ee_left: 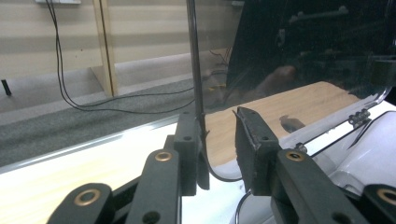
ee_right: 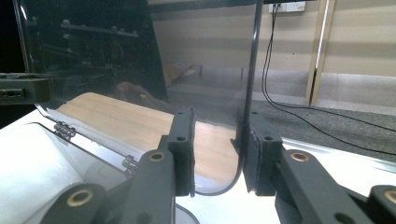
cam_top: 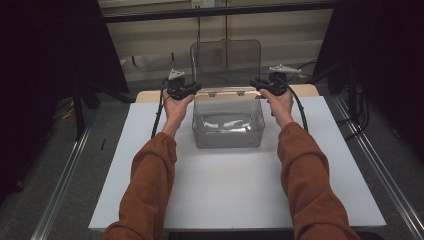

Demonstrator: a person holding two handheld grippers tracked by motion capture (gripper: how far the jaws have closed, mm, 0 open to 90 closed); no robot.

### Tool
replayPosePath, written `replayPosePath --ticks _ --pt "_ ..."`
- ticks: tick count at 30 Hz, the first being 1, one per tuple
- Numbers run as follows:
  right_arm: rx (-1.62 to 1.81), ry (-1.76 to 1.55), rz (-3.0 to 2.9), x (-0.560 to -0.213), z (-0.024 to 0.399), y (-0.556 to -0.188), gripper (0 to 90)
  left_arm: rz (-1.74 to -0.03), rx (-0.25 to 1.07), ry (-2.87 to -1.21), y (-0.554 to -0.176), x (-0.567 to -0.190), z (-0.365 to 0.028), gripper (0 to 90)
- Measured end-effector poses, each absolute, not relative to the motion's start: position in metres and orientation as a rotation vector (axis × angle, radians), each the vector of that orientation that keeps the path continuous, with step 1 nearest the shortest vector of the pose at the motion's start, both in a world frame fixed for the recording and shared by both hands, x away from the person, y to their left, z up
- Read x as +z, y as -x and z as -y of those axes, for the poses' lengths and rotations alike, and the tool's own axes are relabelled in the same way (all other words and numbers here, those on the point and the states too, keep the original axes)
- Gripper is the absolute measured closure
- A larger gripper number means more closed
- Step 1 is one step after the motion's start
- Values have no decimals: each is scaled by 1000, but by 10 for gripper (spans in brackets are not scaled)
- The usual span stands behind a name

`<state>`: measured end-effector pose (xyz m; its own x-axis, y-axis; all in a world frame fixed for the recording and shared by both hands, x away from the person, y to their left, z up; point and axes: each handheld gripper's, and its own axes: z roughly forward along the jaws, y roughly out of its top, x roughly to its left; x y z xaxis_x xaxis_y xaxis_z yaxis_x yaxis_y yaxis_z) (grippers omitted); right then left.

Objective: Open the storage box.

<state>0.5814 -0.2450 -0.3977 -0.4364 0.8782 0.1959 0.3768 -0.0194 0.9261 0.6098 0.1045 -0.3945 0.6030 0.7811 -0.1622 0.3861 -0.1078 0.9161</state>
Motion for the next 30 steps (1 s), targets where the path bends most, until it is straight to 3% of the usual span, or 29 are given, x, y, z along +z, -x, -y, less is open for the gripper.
replayPosePath --ticks 30 --pt "1433 -1472 -1844 -397 244 -591 652 -1046 373 -1786 -619 -390 -102 656"
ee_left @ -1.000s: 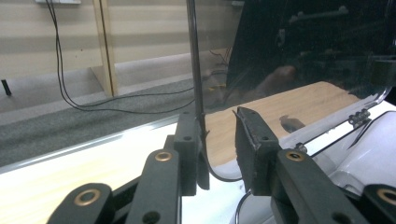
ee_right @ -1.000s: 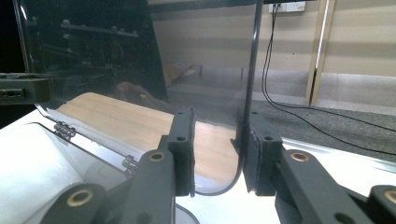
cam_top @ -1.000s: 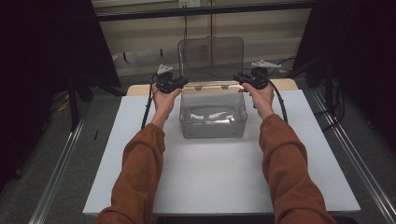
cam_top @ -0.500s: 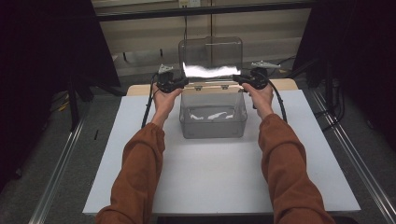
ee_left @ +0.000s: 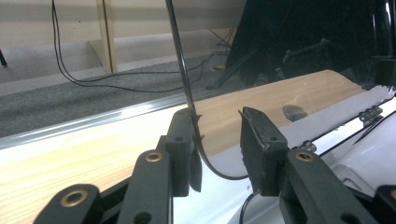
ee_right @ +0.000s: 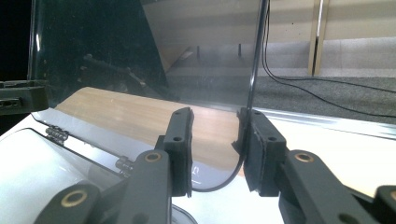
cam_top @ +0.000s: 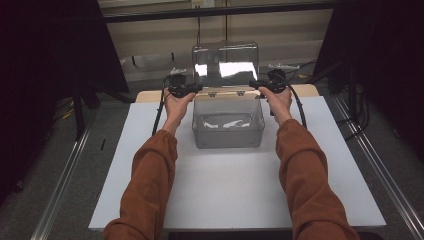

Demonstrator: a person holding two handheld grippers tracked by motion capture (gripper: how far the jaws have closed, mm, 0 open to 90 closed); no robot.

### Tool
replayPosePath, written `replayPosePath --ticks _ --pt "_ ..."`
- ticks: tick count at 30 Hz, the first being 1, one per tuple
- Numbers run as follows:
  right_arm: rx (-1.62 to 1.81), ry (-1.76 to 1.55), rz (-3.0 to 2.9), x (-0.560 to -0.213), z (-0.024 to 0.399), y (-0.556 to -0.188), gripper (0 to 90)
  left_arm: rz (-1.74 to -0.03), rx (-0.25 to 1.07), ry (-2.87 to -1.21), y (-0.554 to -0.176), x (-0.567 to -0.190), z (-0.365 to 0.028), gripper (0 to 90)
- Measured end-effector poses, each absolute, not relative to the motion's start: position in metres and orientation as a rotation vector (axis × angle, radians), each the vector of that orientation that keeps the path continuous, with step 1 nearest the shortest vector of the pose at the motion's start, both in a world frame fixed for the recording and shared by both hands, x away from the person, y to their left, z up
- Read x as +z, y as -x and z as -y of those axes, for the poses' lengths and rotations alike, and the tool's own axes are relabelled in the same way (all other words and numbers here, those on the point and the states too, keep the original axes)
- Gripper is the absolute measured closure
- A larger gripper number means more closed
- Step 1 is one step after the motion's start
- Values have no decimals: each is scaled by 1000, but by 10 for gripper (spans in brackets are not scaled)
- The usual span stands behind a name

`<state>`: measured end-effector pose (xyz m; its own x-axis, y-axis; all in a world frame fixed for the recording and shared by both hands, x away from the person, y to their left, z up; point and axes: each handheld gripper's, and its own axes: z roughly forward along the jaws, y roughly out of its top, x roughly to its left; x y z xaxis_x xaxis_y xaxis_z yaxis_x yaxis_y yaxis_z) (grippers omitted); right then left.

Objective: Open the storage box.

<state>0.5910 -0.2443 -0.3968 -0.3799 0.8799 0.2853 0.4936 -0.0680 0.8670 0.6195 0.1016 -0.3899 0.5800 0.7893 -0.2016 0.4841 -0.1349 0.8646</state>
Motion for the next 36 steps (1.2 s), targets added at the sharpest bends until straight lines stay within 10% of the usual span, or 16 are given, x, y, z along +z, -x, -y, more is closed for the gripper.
replayPosePath --ticks 36 --pt "1430 -1548 -1810 -410 240 -598 554 -1123 323 -1771 -626 -400 -98 538"
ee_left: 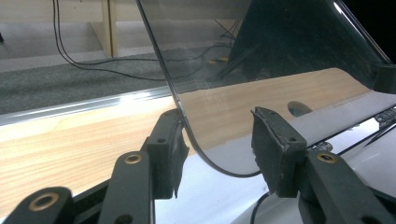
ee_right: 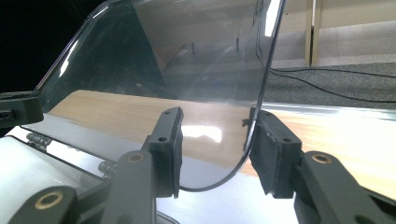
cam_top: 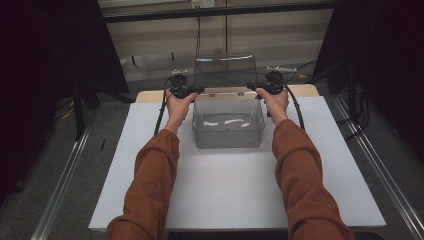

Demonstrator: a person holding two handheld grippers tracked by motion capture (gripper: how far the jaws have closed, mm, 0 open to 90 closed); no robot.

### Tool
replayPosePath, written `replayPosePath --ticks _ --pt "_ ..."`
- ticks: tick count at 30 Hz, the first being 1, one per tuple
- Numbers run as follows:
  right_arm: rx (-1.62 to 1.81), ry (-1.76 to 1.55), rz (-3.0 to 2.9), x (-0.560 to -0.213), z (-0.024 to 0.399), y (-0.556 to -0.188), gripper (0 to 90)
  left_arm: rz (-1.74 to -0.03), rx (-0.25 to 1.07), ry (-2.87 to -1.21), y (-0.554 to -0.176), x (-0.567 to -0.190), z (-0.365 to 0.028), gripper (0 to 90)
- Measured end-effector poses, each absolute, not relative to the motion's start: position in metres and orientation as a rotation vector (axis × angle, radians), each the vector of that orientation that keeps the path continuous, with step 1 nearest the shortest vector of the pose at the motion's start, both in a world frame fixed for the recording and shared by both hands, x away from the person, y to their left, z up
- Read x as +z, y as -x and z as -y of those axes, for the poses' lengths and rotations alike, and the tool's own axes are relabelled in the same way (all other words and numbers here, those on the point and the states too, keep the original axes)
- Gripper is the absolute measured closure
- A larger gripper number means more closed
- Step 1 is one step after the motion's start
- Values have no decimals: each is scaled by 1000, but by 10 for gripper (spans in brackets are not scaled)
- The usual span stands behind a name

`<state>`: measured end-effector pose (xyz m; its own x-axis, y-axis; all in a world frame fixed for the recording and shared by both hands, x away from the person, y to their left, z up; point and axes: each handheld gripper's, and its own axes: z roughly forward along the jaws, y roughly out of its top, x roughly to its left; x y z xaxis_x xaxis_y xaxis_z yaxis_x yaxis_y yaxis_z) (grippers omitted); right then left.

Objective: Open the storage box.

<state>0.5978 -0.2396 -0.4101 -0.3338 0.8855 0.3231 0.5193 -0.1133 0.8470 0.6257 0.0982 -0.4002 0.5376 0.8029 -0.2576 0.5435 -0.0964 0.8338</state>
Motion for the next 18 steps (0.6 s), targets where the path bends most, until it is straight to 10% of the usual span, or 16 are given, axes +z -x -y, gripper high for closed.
replayPosePath --ticks 18 --pt "1435 -1636 -1795 -418 237 -598 487 -1143 331 -1786 -627 -404 -97 481"
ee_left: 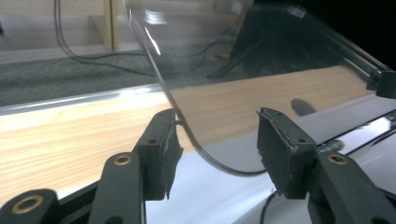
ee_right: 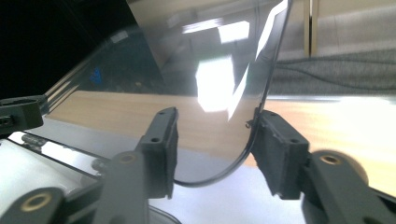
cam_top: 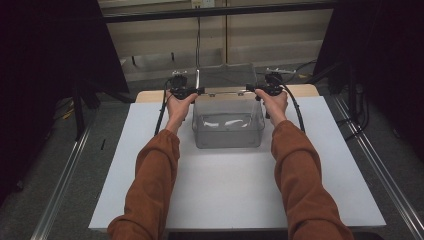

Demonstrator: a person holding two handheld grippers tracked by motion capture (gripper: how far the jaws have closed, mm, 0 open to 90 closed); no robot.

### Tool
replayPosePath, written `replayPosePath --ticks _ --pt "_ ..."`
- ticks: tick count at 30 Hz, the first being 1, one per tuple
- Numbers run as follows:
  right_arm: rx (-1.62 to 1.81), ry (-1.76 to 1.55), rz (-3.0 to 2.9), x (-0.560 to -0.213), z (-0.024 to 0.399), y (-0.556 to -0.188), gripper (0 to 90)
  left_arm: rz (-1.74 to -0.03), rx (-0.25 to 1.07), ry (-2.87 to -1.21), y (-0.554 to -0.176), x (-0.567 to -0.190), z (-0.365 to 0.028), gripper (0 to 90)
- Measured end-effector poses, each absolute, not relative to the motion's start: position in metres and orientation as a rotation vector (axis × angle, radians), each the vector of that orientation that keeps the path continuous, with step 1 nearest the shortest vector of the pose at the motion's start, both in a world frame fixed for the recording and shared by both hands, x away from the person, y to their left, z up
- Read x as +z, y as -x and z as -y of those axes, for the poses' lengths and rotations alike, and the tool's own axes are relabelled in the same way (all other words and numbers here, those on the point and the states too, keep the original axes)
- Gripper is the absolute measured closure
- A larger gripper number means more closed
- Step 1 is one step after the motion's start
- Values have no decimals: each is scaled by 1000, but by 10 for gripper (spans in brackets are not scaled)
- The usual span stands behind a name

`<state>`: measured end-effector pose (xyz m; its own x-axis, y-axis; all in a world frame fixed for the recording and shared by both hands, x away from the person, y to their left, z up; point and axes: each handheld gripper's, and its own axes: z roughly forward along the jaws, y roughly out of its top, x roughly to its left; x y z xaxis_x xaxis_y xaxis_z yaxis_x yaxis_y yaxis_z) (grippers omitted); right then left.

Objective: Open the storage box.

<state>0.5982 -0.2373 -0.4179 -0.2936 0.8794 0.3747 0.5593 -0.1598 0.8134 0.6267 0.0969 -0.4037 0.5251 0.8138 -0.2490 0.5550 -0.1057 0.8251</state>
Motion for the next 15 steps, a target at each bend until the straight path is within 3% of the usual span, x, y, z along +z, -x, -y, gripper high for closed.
replayPosePath --ticks 4,14,15 --pt "1440 -1627 -1769 -420 235 -598 482 -1150 290 -1749 -628 -406 -100 468" --pt "1388 -1621 -1767 -422 234 -598 427 -1114 304 -1732 -627 -408 -97 472" --pt "1434 -1623 -1764 -423 234 -598 399 -1112 329 -1731 -627 -410 -95 443"
